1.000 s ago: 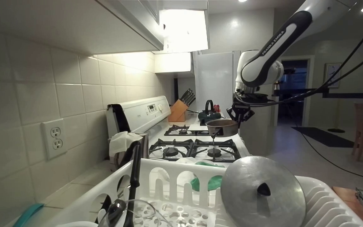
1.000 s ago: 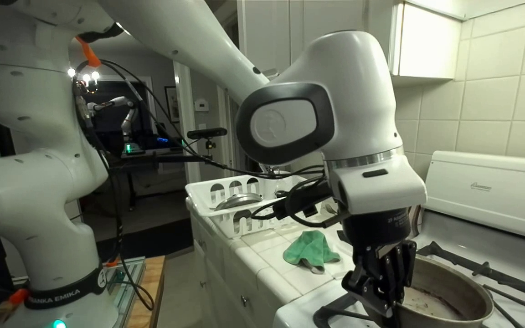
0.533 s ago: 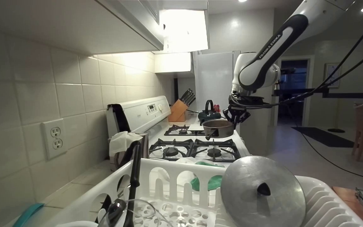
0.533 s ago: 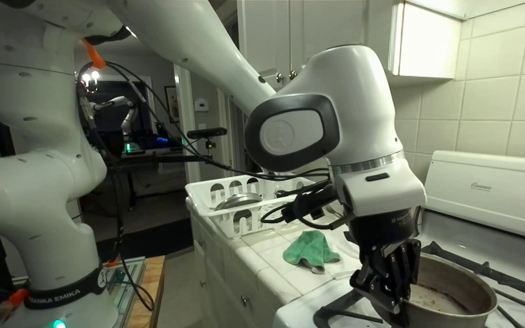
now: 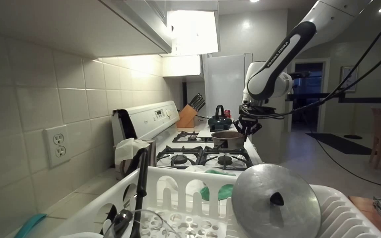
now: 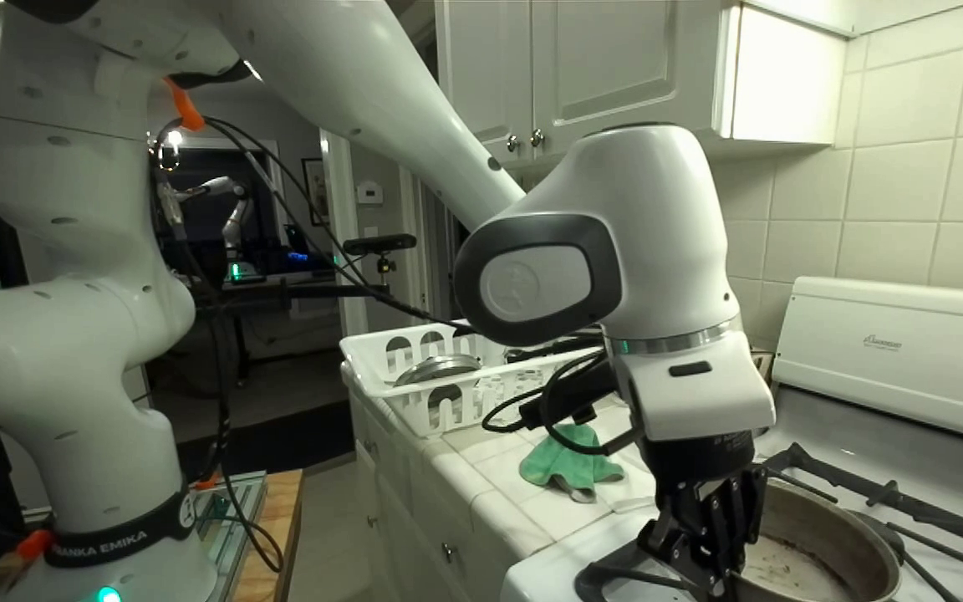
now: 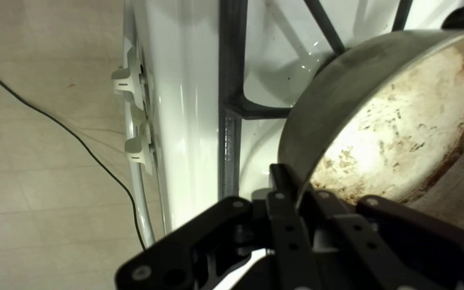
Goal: Put the pan on the stove, then close it
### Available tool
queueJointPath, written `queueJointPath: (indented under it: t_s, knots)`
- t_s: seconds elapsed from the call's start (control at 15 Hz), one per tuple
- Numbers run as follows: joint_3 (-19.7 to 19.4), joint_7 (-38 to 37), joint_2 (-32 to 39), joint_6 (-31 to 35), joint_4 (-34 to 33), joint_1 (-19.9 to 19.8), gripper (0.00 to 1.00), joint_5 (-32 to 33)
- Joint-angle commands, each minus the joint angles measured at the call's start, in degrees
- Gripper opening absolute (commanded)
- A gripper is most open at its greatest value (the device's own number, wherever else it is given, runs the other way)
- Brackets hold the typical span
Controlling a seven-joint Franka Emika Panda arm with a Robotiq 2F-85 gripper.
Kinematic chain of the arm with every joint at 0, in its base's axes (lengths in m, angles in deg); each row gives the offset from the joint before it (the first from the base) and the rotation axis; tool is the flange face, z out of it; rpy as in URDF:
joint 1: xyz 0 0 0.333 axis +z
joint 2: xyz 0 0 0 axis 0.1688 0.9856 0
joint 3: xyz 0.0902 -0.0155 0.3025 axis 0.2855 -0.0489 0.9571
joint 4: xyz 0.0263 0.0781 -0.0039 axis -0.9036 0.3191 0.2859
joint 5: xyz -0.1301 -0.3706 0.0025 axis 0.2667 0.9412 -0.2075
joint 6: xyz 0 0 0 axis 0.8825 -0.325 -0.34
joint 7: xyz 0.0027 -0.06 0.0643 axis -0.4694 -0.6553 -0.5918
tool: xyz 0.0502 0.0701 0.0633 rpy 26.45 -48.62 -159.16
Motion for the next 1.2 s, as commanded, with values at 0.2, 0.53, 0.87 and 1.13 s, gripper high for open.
queueJointPath:
  t_s: [0.2,0.53,0.87,1.13]
  knots:
    - [-1.4,-0.2,3.6,3.7,-1.3,2.2,0.01,-1.8]
    - [-2.3,0.0,5.4,5.9,-1.8,3.4,0.01,-2.2]
    - [-1.5,1.3,6.4,5.9,-2.7,3.4,0.01,-4.3]
    - [-0.8,1.9,6.1,5.0,-2.8,3.1,0.44,-6.6]
